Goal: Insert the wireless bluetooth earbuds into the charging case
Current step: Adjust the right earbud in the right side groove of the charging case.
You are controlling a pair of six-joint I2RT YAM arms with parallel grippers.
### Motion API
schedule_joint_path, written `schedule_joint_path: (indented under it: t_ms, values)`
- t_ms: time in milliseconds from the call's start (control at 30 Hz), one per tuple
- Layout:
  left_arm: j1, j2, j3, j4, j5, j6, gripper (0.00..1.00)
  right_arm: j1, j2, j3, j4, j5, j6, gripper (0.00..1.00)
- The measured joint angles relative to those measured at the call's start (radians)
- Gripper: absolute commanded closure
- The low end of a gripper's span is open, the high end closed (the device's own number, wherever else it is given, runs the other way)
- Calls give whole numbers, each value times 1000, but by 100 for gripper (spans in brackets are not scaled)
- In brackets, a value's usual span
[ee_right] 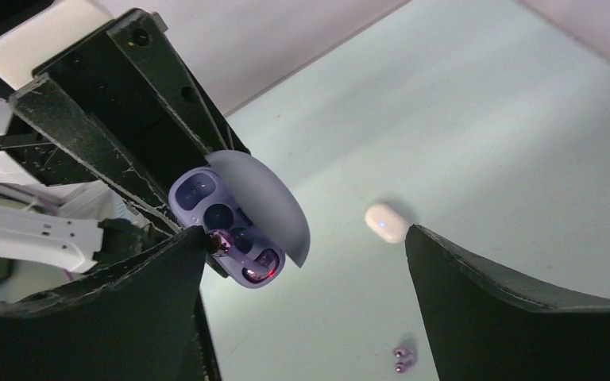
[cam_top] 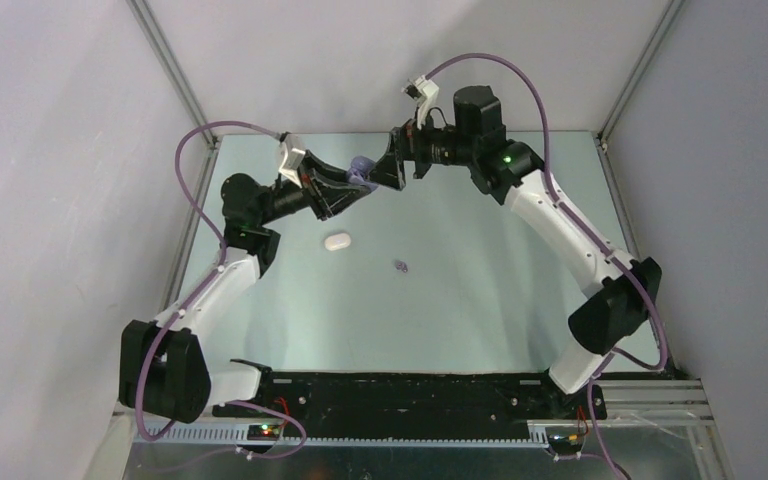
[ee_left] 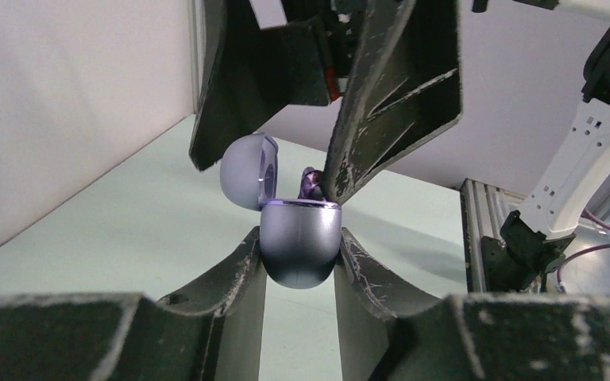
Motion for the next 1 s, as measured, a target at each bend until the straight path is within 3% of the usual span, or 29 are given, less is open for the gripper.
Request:
schedule_joint_path:
  t_ms: [233, 1000]
  values:
    - [2, 0, 0, -8, 11, 16, 100, -21, 44, 35, -41, -91, 55, 7]
    - [2, 0, 0, -8, 5, 16, 100, -53, 44, 18, -50, -146, 80, 10]
